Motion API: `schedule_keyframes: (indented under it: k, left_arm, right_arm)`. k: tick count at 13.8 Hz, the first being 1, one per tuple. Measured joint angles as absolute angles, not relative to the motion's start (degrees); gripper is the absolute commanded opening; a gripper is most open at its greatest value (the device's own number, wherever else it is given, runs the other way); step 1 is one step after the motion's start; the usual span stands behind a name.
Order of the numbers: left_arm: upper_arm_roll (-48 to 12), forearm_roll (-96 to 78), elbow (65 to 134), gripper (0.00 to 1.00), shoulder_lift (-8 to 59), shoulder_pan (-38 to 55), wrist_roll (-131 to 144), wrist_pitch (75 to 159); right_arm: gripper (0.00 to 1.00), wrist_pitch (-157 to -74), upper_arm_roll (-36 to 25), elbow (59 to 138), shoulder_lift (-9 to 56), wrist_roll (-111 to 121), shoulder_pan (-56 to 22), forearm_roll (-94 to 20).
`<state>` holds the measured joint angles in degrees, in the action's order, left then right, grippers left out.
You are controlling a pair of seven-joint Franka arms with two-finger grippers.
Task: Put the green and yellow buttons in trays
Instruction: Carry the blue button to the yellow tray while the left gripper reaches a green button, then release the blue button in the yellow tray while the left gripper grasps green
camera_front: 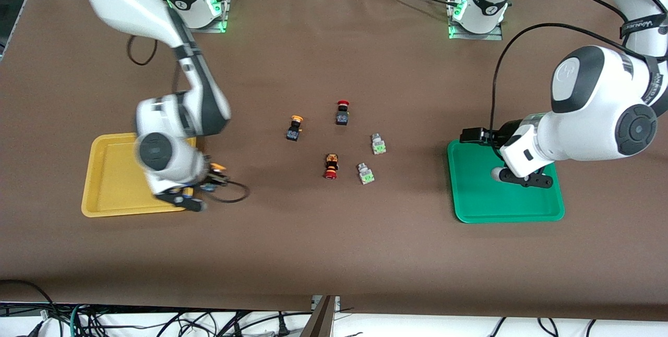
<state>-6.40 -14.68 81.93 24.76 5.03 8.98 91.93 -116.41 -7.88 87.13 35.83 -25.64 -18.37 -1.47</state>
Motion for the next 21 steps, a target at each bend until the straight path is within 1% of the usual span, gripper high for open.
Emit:
schedule_keyframes:
  k: [2,4,6,7,9,11,13,15,16,17,21]
  left_arm:
    - [-6.8,-14.6,84.1,1.00,25.4,9.1,19.1,94.7]
    - [-6.9,-14.5,89.1,1.00,26.4,14.7,28.0,102.8]
    - [-7.0,-13.2,93.7,1.00,28.6,20.0,35.9,111.1]
    - [-7.0,-11.4,94.9,1.00,30.3,22.2,39.3,114.3]
    - [-7.0,-8.5,95.6,1.00,34.2,26.0,45.3,119.8]
    - [-7.0,-7.8,95.6,1.00,37.5,27.7,47.9,124.8]
    - [-6.5,-7.8,95.4,1.00,39.2,27.6,48.1,126.8]
    - [-6.0,-7.5,95.3,1.00,39.6,27.4,48.1,126.9]
    - [-5.9,-7.2,95.3,1.00,39.8,27.4,48.1,126.9]
    - [-5.9,-7.0,95.3,1.00,40.2,27.4,48.1,126.9]
    - [-5.9,-7.0,95.3,1.00,40.6,27.4,48.4,127.2]
  right_arm:
    - [0.00,-115.1,-10.4,87.5,35.1,-17.1,-15.2,-1.4]
    - [0.00,-115.1,-13.9,88.4,35.4,-9.7,-14.2,-1.5]
    - [0.00,-116.1,-15.3,90.5,35.6,-4.4,-11.8,-1.5]
    - [0.00,-117.5,-15.5,91.8,35.6,-1.7,-10.3,-1.5]
    - [0.00,-120.9,-16.5,94.2,35.8,3.9,-7.7,-1.5]
    - [0.00,-124.1,-16.9,95.9,36.2,7.6,-4.9,-1.5]
    - [0.00,-127.4,-16.9,97.9,36.7,10.1,-3.6,-1.5]
    - [0.00,-129.3,-16.8,99.6,36.8,11.0,-3.6,-1.5]
    - [0.38,-129.5,-16.7,100.1,36.9,11.1,-3.6,-1.5]
    - [0.99,-129.6,-16.7,100.3,36.9,11.1,-3.6,-1.5]
    - [1.00,-129.7,-16.3,100.0,36.8,11.2,-3.8,-1.5]
